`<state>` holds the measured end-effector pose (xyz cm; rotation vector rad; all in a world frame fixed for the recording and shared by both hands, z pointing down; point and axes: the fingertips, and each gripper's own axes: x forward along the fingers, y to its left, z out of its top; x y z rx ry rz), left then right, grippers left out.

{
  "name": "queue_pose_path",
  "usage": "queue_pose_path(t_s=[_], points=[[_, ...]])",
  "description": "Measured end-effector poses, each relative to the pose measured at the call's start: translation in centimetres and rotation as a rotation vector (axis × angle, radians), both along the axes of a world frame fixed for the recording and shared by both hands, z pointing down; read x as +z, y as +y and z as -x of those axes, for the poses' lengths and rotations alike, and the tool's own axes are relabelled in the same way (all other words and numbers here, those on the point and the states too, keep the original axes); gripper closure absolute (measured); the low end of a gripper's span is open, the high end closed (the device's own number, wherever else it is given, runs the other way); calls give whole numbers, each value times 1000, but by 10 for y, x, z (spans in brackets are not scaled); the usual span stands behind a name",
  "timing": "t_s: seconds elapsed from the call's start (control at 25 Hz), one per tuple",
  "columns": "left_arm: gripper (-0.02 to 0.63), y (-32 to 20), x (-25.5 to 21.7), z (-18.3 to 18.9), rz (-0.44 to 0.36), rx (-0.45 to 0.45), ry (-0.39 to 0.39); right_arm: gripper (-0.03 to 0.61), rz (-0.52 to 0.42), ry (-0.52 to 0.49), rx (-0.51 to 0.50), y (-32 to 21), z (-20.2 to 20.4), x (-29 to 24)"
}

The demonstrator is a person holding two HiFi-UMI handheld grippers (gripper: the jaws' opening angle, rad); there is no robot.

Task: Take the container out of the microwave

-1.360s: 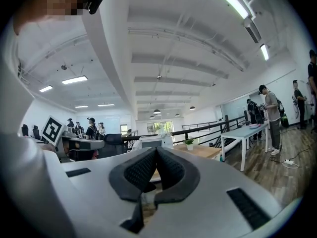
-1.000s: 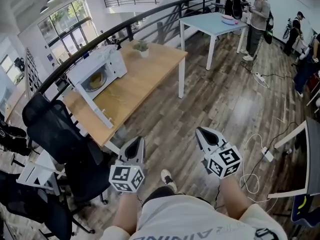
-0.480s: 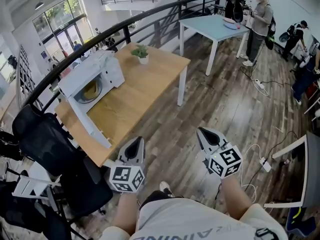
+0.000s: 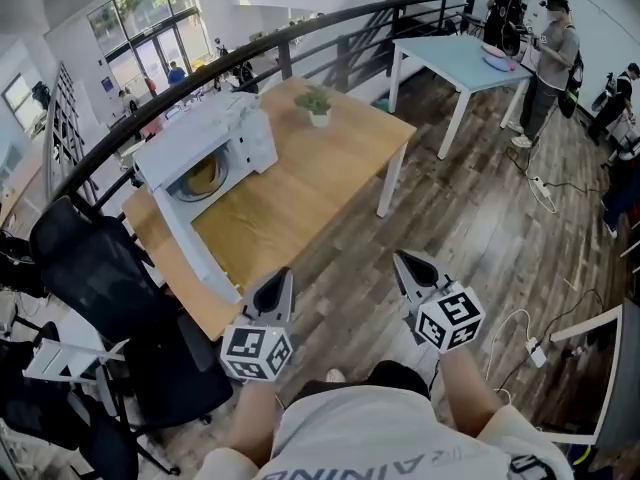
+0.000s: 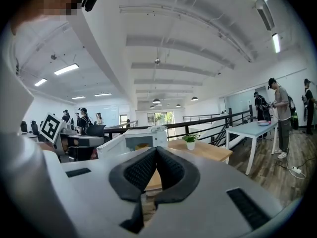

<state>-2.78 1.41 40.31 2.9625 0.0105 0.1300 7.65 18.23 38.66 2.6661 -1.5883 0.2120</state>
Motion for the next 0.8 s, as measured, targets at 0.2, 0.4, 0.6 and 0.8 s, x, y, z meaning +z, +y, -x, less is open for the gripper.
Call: queue_pose_path(t_s=[0.2, 0.4, 0.6, 0.8], points=[[578, -27, 6, -2, 28, -68, -2, 557, 12, 13, -68, -37, -12, 0], [578, -57, 14, -14, 41, -136, -7, 557, 13, 12, -138, -76, -33, 5], [578, -78, 10, -37, 49, -200, -5, 557, 16, 1, -213, -115, -66, 4], [578, -112, 7, -72, 48, -271, -14, 557, 18, 5, -290, -160, -110, -2]])
